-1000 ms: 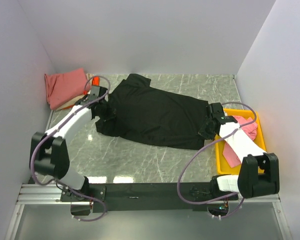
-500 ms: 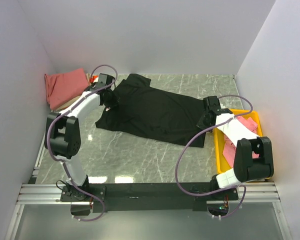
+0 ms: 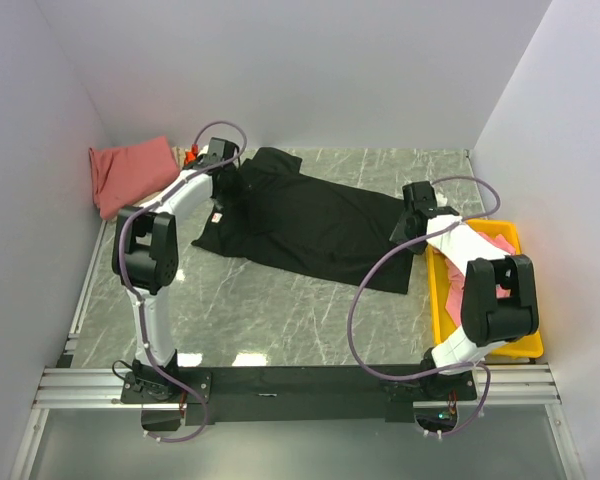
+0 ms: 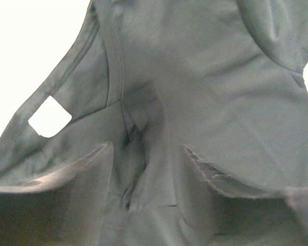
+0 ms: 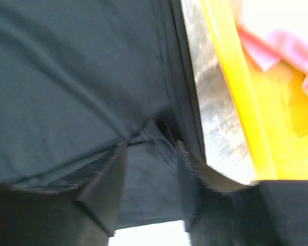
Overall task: Fold and stack the t-shirts
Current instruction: Fold the tshirt
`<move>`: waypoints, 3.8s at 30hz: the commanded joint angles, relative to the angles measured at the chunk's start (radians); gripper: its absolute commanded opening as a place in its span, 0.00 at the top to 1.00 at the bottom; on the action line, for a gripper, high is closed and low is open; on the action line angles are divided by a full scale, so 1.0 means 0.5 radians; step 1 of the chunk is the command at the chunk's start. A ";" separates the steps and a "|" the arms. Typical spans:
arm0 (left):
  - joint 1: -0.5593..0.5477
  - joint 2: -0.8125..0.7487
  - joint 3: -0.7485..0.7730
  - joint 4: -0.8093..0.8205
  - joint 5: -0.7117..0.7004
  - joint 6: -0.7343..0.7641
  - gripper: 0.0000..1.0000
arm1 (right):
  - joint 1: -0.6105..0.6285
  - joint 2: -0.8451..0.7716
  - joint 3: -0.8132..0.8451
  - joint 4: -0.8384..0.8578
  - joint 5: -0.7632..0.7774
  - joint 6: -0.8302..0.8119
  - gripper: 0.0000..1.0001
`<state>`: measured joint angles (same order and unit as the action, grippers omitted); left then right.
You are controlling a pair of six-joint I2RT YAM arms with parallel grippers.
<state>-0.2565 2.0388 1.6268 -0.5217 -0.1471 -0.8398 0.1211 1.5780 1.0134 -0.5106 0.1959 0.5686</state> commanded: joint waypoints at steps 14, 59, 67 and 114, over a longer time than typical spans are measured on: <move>-0.076 -0.295 -0.416 0.252 0.340 0.060 0.01 | 0.374 -0.131 -0.041 0.150 -0.278 -0.060 0.23; 0.077 -0.108 -0.517 0.344 0.272 0.078 0.01 | 0.261 0.007 -0.339 0.257 -0.260 -0.005 0.23; 0.133 -0.497 -1.121 0.270 0.199 -0.057 0.01 | 0.264 -0.161 -0.560 0.251 -0.511 0.013 0.23; -0.334 -1.249 -1.680 -0.135 -0.178 -0.490 0.56 | 0.479 -0.824 -0.686 -0.059 -0.459 0.013 0.23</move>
<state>-0.4168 1.4021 0.7761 -0.6025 -0.2016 -1.0786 0.3603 1.1648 0.6727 -0.5694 -0.0628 0.5865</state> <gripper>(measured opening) 0.453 0.769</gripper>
